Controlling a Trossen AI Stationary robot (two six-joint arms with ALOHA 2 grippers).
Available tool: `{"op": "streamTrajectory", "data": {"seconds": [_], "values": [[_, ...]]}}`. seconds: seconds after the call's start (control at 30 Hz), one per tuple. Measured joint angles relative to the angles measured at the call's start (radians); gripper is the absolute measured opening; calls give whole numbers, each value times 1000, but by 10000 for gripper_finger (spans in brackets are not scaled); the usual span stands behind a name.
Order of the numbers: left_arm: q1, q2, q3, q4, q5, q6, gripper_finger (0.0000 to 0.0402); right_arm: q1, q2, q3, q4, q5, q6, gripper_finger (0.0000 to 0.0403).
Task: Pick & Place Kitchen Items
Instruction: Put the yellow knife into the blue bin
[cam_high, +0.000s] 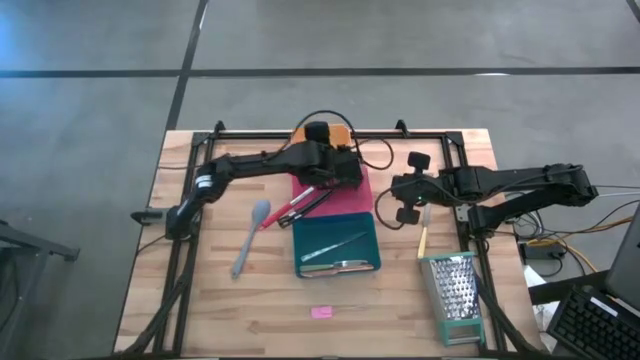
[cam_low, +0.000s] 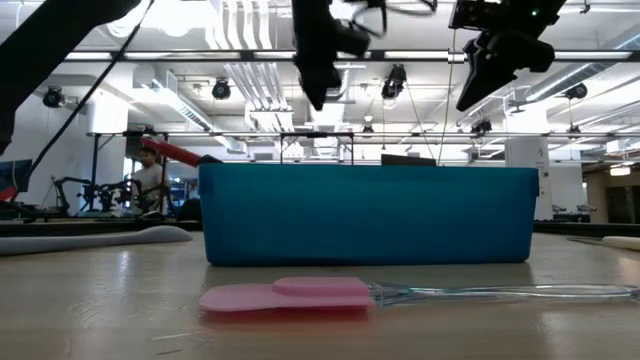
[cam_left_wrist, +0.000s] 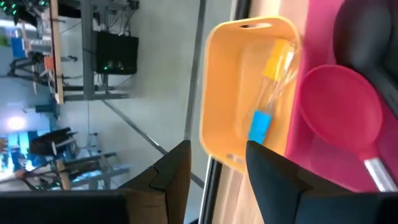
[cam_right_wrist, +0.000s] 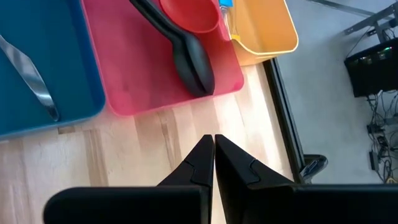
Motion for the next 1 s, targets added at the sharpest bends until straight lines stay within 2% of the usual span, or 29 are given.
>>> {"op": "streamTrajectory", "data": {"seconds": [0.2,0.27,0.37,0.53,0.77,1.0], "values": [[-35,-74,104,-204,8,-158,161,0,0,-2,2,0,-1,8],[-52,-126,87,-202,25,-210,161,0,0,-2,3,0,-2,8],[-87,-215,37,-206,103,-274,161,0,0,-2,4,2,-3,8],[-158,-352,-66,-206,183,-413,159,0,0,-2,5,2,-3,8],[-288,-521,-254,-205,186,-587,159,0,0,-2,5,1,0,8],[-432,-661,-522,-205,52,-794,158,1,0,-2,5,1,-1,8]]}}
